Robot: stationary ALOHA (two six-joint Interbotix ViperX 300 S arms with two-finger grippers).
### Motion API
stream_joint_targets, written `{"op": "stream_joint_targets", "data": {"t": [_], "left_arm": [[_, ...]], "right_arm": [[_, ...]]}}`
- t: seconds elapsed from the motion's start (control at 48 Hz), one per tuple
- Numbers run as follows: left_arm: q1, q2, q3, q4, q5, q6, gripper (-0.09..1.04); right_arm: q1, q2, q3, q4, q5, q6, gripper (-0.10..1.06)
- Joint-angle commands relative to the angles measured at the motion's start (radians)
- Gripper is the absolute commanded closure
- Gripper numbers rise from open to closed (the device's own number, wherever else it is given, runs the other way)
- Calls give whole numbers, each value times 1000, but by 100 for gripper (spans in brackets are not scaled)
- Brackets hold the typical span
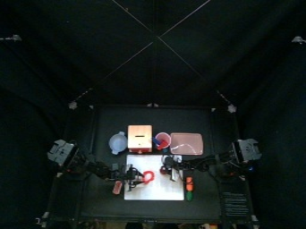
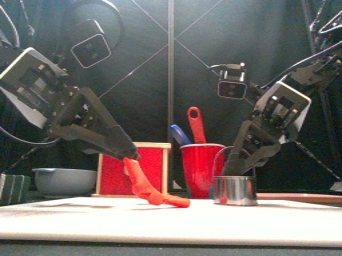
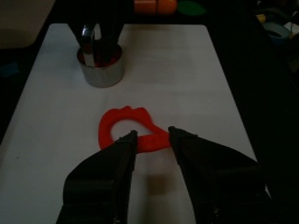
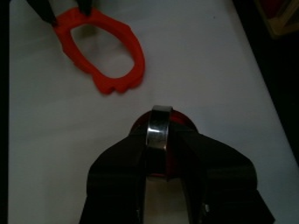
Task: Get the cutter from the drawer then cut the dough then place the extra dough in the bowl
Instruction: Place the extra dough in the bowl
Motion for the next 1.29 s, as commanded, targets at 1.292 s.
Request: {"op": "stream_joint_targets", "data": {"t": [1.292], "left_arm": [[196,103,-144,97,288,74,19]], "right_arm": [[2,31,-26,-11,17,2,28]]}}
